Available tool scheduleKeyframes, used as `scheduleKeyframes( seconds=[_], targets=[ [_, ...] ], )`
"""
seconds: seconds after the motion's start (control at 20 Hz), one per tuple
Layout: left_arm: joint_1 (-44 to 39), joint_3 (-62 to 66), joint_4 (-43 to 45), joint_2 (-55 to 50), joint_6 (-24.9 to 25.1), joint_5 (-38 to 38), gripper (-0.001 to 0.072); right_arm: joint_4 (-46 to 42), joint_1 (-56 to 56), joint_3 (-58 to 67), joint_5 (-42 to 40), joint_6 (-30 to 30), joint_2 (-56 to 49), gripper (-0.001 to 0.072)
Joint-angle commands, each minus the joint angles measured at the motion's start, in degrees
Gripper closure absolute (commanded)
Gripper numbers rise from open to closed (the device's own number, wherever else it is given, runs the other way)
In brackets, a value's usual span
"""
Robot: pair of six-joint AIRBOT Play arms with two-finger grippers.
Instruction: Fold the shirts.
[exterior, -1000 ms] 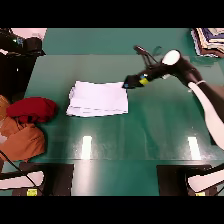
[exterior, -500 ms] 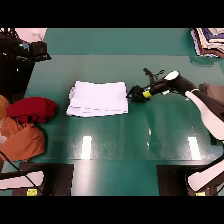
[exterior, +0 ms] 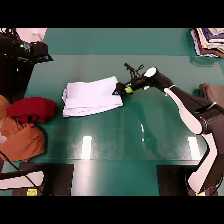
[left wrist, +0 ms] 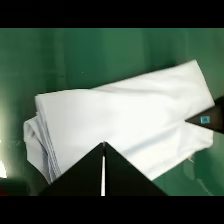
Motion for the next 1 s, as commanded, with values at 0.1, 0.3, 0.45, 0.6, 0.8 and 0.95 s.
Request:
scheduleKeyframes(
  seconds=[0.1,0.3,0.45,0.6,0.8,0.95],
  targets=[
    [-6.6,0.0,-0.8,0.0,1.2,0.5,0.0682,0.0,-9.0,4.9,3.3,0.8,3.5,0.0699],
    [-14.7,0.0,-0.9,0.0,1.6,2.5,0.0681,-10.9,-23.1,5.0,8.8,3.5,12.3,0.07],
    [-18.9,0.0,-0.9,0.0,1.6,5.1,0.0681,-18.3,-35.2,5.0,11.9,4.8,18.9,0.0699],
    [-21.9,0.0,-0.9,0.0,1.6,7.9,0.0681,-19.4,-47.2,5.0,14.4,4.8,22.9,0.0699],
    [-23.6,0.0,-1.1,0.0,1.5,9.0,0.0681,-19.5,-59.4,4.9,16.9,4.7,23.7,0.07],
    [-23.6,0.0,-1.3,0.0,1.4,8.8,0.0681,-19.3,-63.8,4.9,15.8,4.6,23.7,0.07]
  ],
)
